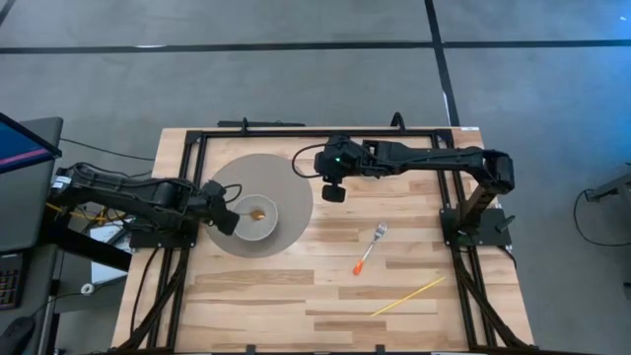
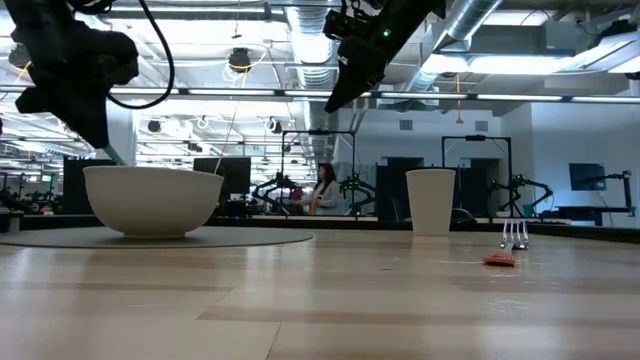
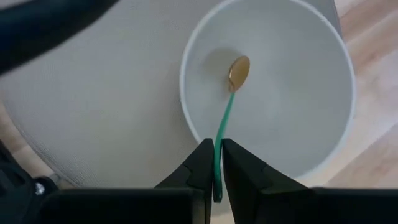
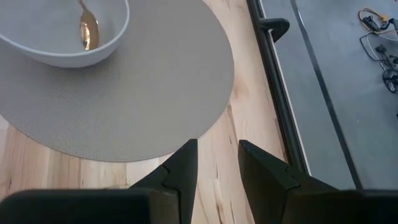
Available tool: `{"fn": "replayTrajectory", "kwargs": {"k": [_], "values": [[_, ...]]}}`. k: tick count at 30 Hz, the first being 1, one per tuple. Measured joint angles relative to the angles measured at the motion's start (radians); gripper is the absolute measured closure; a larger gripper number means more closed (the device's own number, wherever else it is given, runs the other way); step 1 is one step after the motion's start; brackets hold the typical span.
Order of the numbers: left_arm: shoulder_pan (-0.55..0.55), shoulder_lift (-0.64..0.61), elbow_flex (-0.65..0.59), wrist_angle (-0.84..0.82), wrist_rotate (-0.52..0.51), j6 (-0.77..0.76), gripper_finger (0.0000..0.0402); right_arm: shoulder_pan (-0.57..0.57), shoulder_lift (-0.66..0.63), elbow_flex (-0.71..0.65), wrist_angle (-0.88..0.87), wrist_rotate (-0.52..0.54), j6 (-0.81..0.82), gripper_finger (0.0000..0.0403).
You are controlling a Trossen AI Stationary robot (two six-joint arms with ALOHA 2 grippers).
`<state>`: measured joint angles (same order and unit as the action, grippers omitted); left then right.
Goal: Pick & Place Utensil
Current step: Put the green spoon into the white bowl
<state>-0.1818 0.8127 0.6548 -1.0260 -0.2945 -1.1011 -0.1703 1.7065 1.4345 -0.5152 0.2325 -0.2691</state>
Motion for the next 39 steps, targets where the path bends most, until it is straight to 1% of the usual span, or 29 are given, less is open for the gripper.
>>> {"fn": "replayTrajectory", "kwargs": {"k": [4, 11, 17, 22, 28, 39], "values": [[0.000, 0.000, 0.000, 0.000, -0.042, 0.000, 0.0368, 0.000, 0.000, 0.000, 0.000, 0.000, 0.000, 0.0294], [0.000, 0.000, 0.000, 0.000, -0.043, 0.006, 0.0368, 0.000, 0.000, 0.000, 0.000, 0.000, 0.000, 0.0294], [0.000, 0.000, 0.000, 0.002, -0.045, 0.108, 0.0368, 0.000, 0.000, 0.000, 0.000, 0.000, 0.000, 0.0294], [0.000, 0.000, 0.000, 0.003, -0.096, 0.135, 0.0368, 0.000, 0.000, 0.000, 0.000, 0.000, 0.001, 0.0294], [0.000, 0.000, 0.000, 0.005, -0.079, 0.127, 0.0366, 0.000, 0.000, 0.000, 0.000, 0.000, 0.000, 0.0294], [0.000, 0.000, 0.000, 0.006, -0.087, 0.133, 0.0366, 0.000, 0.000, 0.000, 0.000, 0.000, 0.001, 0.0294]]}}
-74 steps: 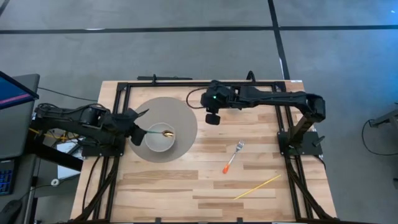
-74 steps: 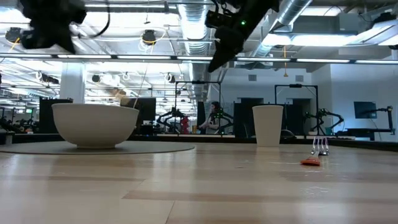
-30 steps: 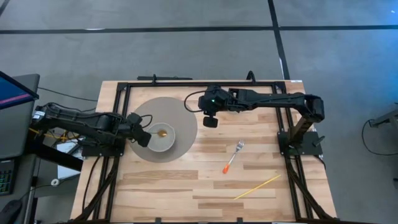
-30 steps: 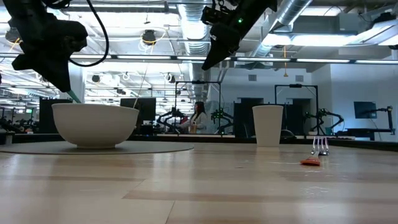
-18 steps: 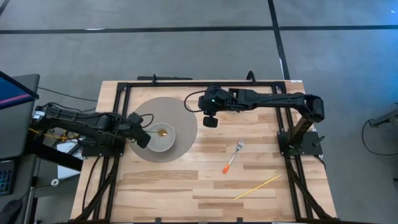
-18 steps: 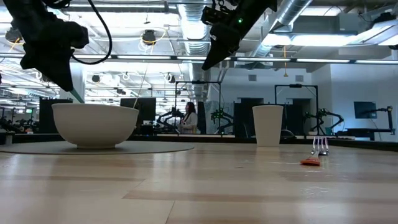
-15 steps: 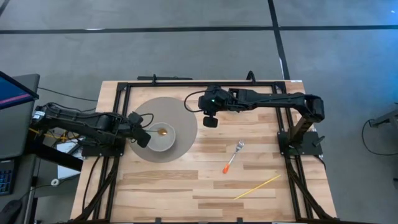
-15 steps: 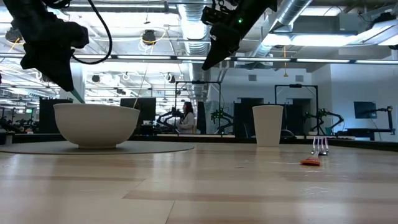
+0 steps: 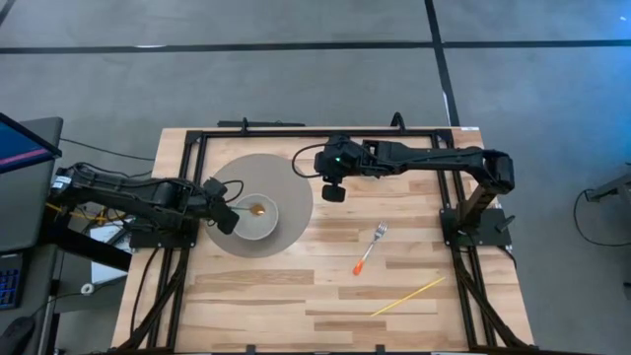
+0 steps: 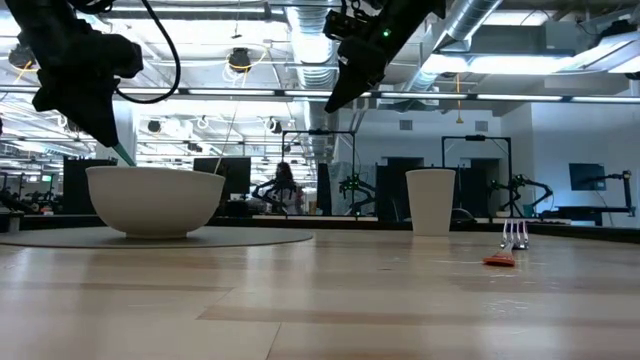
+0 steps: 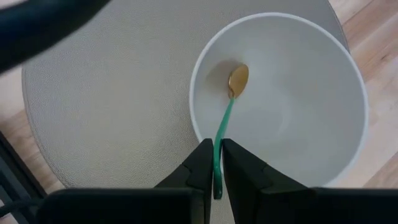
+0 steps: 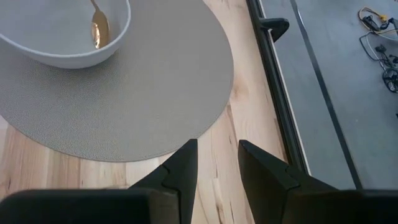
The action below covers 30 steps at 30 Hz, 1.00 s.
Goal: Pick & Place Utensil
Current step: Put the green spoon into the white bowl
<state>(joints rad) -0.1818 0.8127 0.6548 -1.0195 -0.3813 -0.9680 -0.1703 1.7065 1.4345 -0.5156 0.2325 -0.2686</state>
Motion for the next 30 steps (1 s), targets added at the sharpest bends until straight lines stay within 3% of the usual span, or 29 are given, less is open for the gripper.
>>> {"fn": "replayTrajectory", "kwargs": {"k": [17, 26, 30], "values": [[0.000, 0.000, 0.000, 0.000, 0.023, 0.005, 0.0365, 0.000, 0.000, 0.000, 0.000, 0.000, 0.000, 0.0294], [0.000, 0.000, 0.000, 0.007, 0.023, 0.152, 0.0364, 0.000, 0.000, 0.000, 0.000, 0.000, 0.000, 0.0294], [0.000, 0.000, 0.000, 0.009, 0.053, 0.201, 0.0344, 0.000, 0.000, 0.000, 0.000, 0.000, 0.000, 0.0294]]}}
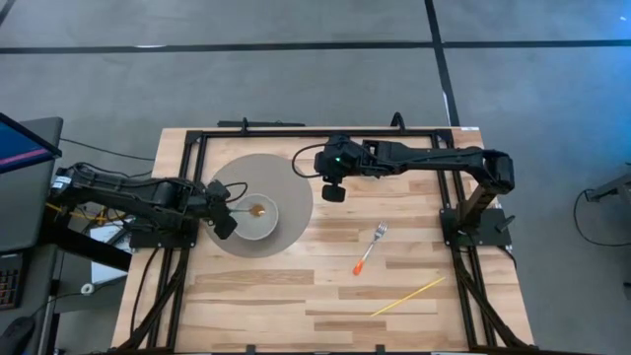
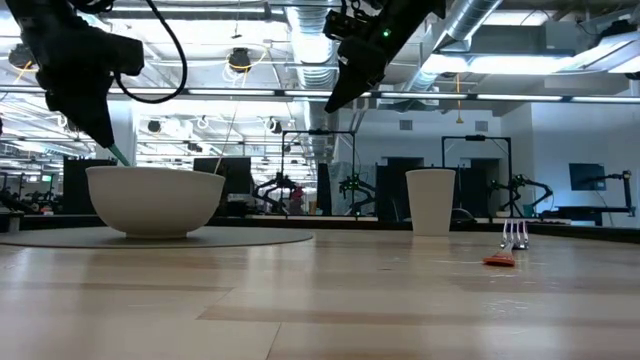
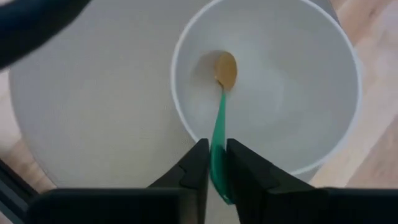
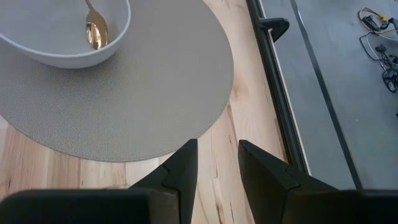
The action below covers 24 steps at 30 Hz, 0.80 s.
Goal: Pick & Place Utensil
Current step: Put the green spoon into the white bowl, then put the orange fork into the white bowl
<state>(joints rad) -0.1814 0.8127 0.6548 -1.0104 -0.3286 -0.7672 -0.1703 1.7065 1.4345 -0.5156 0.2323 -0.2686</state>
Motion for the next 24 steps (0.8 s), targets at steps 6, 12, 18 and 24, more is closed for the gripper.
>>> {"fn": "replayTrajectory", "kwargs": {"k": [6, 12, 18, 24], "values": [[0.000, 0.000, 0.000, 0.002, -0.007, 0.005, 0.0284, 0.000, 0.000, 0.000, 0.000, 0.000, 0.000, 0.0294], [0.000, 0.000, 0.000, 0.023, -0.099, 0.005, 0.0244, 0.000, 0.000, 0.000, 0.000, 0.000, 0.000, 0.0294], [0.000, 0.000, 0.000, 0.186, -0.150, 0.105, 0.0239, 0.002, 0.000, 0.000, 0.000, 0.000, -0.002, 0.0294], [0.000, 0.000, 0.000, 0.504, -0.150, 0.390, 0.0239, 0.035, -0.009, 0.000, 0.001, 0.001, -0.029, 0.0294]]}}
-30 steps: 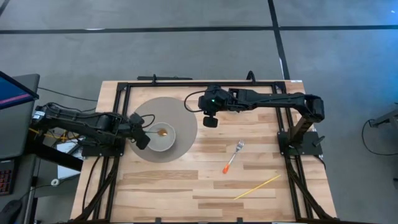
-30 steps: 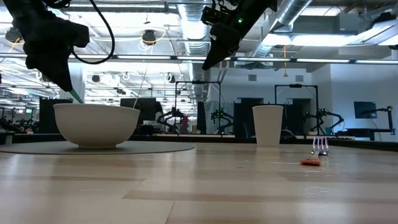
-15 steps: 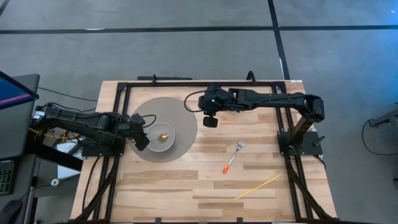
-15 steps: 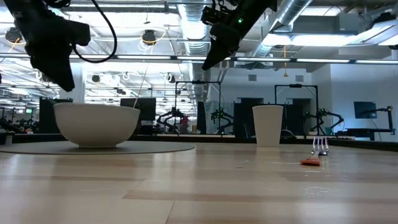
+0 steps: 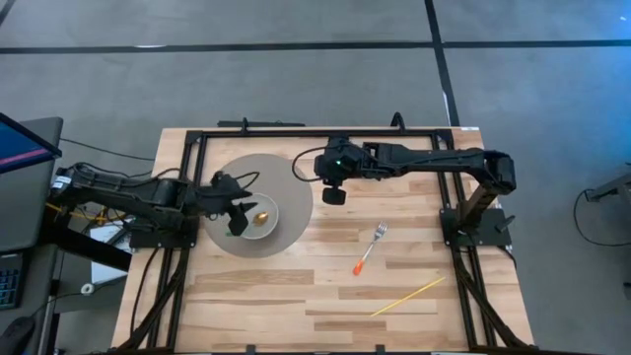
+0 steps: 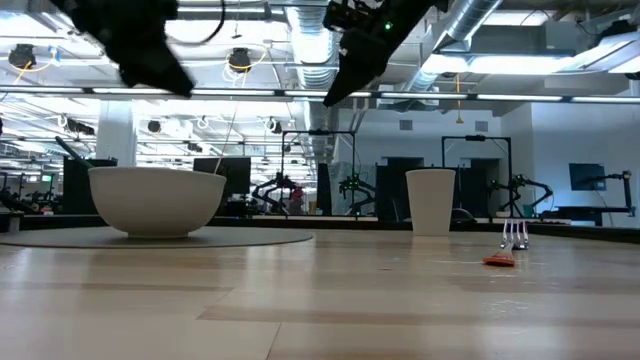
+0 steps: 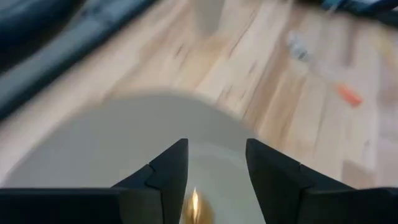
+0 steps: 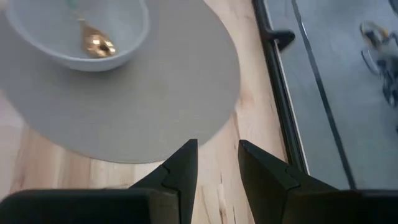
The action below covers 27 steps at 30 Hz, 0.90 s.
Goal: Pick & Place Utensil
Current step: Put the orange fork into the white bowl
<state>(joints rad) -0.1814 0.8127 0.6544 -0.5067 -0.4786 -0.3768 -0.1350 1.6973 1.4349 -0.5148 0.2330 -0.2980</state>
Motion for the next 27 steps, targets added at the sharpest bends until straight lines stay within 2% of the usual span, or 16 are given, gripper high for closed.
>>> {"fn": "replayTrajectory", "kwargs": {"k": [4, 11, 15, 18, 20, 27], "values": [[0.000, 0.000, 0.000, 0.125, 0.000, 0.135, 0.0239, 0.036, -0.017, -0.001, -0.027, 0.004, -0.050, 0.0294], [0.000, 0.001, -0.030, 0.164, -0.006, 0.164, 0.0239, 0.063, -0.145, -0.001, -0.178, -0.010, -0.014, 0.0294], [0.000, 0.007, -0.069, 0.182, -0.034, 0.185, 0.0239, 0.035, -0.209, 0.000, -0.255, -0.122, 0.012, 0.0294], [0.000, 0.009, -0.109, 0.197, -0.045, 0.195, 0.0239, 0.007, -0.209, 0.000, -0.324, -0.253, 0.001, 0.0294], [0.000, 0.009, -0.136, 0.208, -0.045, 0.190, 0.0239, -0.002, -0.198, -0.013, -0.355, -0.302, 0.002, 0.0294], [0.000, 0.008, -0.194, 0.245, -0.045, 0.186, 0.0239, 0.005, -0.167, -0.228, -0.372, -0.414, -0.022, 0.0294]]}}
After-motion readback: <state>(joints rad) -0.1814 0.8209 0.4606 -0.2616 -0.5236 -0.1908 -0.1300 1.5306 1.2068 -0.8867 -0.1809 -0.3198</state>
